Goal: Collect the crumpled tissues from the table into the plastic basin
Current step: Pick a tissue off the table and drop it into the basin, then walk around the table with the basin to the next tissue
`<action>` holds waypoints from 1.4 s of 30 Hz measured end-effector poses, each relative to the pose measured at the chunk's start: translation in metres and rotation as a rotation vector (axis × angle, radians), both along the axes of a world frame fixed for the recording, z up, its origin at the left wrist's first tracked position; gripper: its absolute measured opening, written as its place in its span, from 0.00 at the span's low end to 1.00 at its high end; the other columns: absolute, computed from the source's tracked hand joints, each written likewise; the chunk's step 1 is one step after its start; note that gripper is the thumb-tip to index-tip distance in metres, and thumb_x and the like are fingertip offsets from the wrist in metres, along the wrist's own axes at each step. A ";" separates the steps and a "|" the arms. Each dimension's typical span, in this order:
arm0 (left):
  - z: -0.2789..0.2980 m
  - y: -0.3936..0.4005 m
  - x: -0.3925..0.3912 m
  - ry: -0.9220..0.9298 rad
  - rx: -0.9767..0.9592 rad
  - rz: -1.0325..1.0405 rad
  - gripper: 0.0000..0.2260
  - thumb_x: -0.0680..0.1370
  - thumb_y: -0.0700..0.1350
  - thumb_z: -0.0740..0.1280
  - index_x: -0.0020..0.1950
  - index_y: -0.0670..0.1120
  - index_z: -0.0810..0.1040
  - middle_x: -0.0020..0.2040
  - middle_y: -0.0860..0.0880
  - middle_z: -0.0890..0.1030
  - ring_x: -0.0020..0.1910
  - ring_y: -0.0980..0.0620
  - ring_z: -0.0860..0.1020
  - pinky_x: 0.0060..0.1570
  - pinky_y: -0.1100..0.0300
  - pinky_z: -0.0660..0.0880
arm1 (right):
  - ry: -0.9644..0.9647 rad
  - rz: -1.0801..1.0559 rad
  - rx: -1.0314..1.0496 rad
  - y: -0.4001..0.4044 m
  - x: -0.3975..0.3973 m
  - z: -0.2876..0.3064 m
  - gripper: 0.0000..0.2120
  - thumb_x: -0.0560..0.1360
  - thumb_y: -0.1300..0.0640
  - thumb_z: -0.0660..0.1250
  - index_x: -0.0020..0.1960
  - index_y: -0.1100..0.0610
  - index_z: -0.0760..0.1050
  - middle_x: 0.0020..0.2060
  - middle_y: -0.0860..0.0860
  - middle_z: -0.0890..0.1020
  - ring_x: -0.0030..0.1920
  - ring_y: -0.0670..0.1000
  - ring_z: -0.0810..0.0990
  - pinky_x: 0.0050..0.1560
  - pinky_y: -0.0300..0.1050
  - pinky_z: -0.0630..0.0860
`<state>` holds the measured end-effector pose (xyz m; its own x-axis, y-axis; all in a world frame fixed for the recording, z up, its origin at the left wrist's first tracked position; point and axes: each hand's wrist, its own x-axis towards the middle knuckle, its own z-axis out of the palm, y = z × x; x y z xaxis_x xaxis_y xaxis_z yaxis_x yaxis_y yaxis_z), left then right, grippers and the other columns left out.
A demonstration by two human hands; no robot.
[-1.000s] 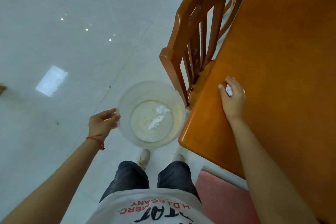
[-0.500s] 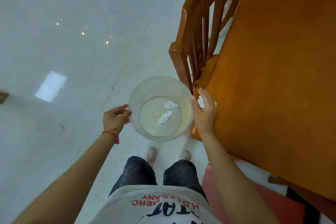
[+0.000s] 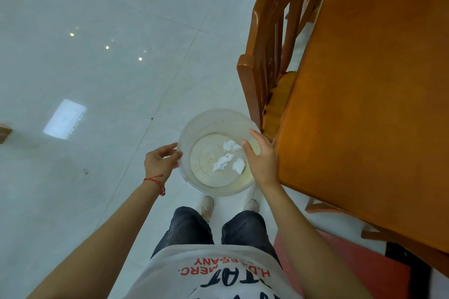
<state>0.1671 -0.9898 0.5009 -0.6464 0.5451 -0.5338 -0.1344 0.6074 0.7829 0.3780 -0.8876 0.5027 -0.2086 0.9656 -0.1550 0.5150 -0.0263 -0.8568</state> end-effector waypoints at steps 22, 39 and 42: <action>0.003 -0.055 -0.086 -0.069 0.043 -0.284 0.13 0.72 0.36 0.69 0.57 0.39 0.78 0.48 0.43 0.81 0.46 0.42 0.80 0.48 0.52 0.77 | 0.028 -0.318 -0.299 -0.113 -0.009 -0.008 0.16 0.74 0.59 0.67 0.61 0.59 0.74 0.50 0.54 0.81 0.47 0.48 0.77 0.46 0.33 0.72; 0.015 -0.098 0.015 -0.109 0.091 -0.609 0.13 0.72 0.36 0.69 0.57 0.40 0.78 0.40 0.47 0.81 0.39 0.53 0.80 0.35 0.64 0.78 | 0.191 -0.657 -0.267 -0.244 0.097 0.005 0.11 0.72 0.63 0.67 0.54 0.58 0.79 0.41 0.48 0.82 0.42 0.49 0.80 0.51 0.52 0.79; 0.017 -0.104 0.045 -0.111 0.106 -0.688 0.14 0.73 0.36 0.69 0.58 0.39 0.78 0.41 0.47 0.81 0.40 0.51 0.80 0.36 0.63 0.78 | 0.214 -0.744 -0.245 -0.269 0.122 0.009 0.11 0.71 0.63 0.68 0.53 0.57 0.79 0.44 0.53 0.84 0.43 0.48 0.81 0.50 0.48 0.78</action>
